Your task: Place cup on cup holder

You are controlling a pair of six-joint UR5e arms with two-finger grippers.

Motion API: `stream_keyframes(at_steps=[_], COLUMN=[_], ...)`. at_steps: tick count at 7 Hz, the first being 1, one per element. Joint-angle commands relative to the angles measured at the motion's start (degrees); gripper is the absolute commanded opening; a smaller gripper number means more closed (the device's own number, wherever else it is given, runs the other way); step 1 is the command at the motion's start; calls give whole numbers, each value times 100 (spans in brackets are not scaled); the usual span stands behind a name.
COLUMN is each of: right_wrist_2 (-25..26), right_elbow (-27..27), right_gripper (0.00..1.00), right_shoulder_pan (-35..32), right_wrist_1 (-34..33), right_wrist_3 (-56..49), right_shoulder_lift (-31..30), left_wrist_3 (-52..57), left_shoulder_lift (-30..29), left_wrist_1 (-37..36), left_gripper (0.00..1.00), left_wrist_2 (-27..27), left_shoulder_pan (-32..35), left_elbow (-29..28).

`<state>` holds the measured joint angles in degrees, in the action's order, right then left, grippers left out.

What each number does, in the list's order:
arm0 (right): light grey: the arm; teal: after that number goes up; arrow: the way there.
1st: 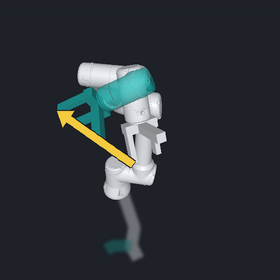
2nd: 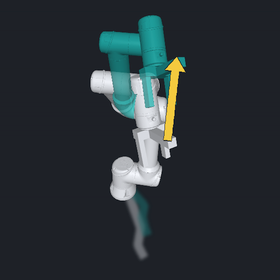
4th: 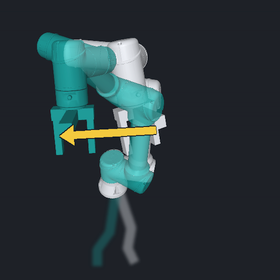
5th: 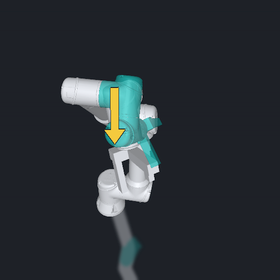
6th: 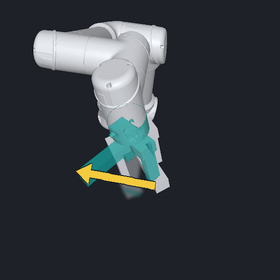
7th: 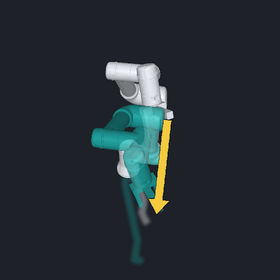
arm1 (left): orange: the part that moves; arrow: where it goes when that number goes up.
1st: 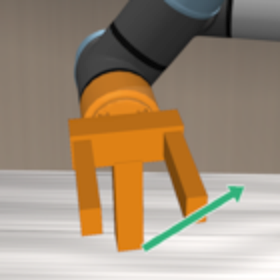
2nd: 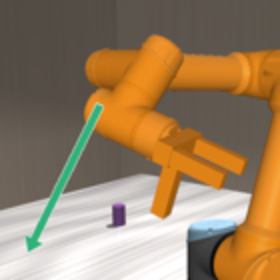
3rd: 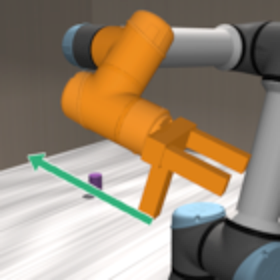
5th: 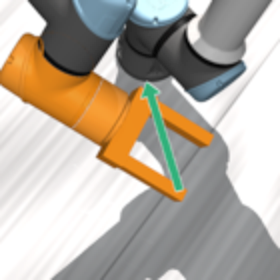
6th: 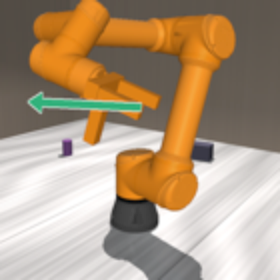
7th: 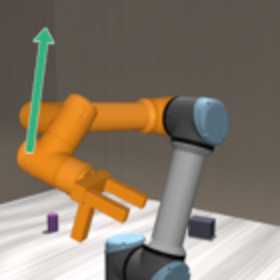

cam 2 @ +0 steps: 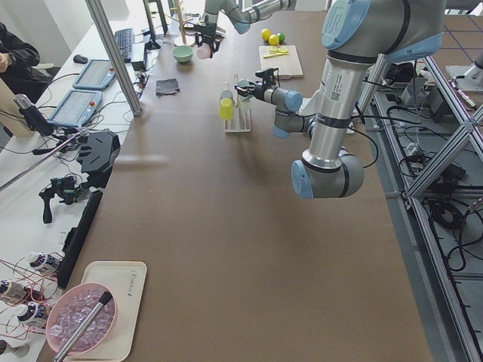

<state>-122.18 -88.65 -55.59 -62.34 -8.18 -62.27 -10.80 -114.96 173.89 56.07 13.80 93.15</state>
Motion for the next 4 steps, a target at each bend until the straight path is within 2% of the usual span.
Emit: stream_keyframes(at_steps=[1,3,4], right_wrist_2=[-7,360,449], right_elbow=[-3,-99,-30], right_gripper=[0,0,0], right_shoulder_pan=[-4,135,215], right_wrist_1=[1507,2564,3369], right_wrist_3=[1446,2247,2398], right_shoulder_lift=[-30,-4,-74], left_wrist_3=[-1,-1,-1], left_shoulder_lift=[26,35,44], left_wrist_1=[66,66,66], left_gripper=[0,0,0], left_wrist_2=[0,-9,-9], left_shoulder_pan=[0,-9,-27], left_elbow=[2,-16,-25])
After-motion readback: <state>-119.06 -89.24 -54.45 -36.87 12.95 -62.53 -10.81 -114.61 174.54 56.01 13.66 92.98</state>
